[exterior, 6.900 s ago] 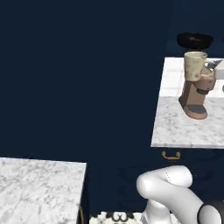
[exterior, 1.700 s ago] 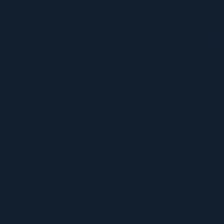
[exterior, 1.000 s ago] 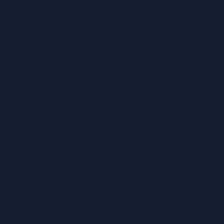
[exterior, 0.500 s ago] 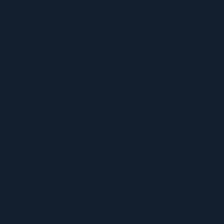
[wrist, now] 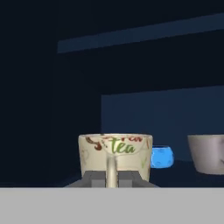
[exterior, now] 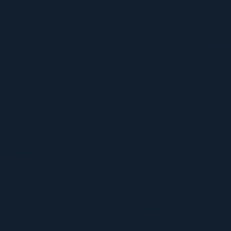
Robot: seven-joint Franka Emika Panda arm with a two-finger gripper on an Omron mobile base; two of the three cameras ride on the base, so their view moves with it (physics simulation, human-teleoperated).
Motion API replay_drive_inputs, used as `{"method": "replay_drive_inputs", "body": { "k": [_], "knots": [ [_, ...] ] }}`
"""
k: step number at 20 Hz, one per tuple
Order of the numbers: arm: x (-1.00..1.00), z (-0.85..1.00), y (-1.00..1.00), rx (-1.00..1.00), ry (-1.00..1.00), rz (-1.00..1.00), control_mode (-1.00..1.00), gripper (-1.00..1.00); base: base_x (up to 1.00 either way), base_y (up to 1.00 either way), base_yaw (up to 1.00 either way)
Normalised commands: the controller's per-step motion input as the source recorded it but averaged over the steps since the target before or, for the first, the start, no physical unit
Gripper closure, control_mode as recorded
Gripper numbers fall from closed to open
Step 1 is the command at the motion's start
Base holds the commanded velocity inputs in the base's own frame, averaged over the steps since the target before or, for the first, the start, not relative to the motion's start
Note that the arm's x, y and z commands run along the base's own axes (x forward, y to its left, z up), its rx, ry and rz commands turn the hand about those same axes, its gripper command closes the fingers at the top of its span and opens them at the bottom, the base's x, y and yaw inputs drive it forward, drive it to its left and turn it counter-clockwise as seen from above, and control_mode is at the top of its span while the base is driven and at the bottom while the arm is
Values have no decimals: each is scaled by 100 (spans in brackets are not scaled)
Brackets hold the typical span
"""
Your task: Gather all objects into one cabinet and sort the glasses and bowls to opposite sides.
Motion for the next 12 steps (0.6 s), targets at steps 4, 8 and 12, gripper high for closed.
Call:
{"method": "replay_drive_inputs", "body": {
  "k": [4, 8, 12],
  "knots": [
    [65, -21, 0, 10, -11, 0, -100, 100, 0, 0, 0],
    [47, -3, -2, 12, -5, 0, -100, 100, 0, 0, 0],
    [7, 20, -4, 13, 0, 0, -100, 100, 0, 0, 0]
  ]
}}
